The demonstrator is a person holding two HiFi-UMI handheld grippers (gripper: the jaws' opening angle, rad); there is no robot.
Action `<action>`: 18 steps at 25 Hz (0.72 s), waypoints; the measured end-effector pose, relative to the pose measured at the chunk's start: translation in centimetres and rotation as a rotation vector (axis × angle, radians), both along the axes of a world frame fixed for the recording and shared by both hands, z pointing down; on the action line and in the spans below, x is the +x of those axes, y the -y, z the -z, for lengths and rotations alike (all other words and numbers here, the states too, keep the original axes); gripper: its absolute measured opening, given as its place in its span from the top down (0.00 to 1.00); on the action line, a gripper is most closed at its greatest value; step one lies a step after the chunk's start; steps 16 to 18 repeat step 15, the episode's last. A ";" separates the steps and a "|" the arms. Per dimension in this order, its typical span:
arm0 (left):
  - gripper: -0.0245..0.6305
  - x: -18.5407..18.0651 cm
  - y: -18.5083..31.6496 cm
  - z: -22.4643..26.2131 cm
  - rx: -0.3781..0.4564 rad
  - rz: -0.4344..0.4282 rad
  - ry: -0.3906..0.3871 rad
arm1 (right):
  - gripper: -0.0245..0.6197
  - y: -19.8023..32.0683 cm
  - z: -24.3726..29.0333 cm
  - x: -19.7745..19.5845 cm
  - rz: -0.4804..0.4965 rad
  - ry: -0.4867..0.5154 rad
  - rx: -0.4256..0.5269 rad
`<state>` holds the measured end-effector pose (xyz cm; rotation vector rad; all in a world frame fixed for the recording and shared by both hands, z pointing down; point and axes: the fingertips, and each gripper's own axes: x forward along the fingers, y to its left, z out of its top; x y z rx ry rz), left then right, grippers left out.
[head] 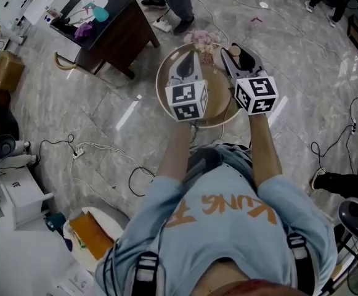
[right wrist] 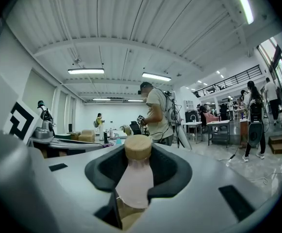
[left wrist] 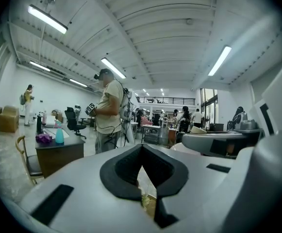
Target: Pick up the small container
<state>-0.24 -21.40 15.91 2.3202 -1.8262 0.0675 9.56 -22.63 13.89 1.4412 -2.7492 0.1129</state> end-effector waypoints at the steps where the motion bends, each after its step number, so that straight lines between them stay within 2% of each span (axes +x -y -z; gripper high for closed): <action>1: 0.93 0.0 0.2 0.1 -0.001 0.001 0.001 | 0.73 0.2 0.1 0.1 -0.001 -0.002 -0.001; 18: 0.93 1.7 1.6 -0.7 -0.021 0.013 -0.007 | 0.73 1.3 -0.7 2.2 0.016 -0.006 -0.014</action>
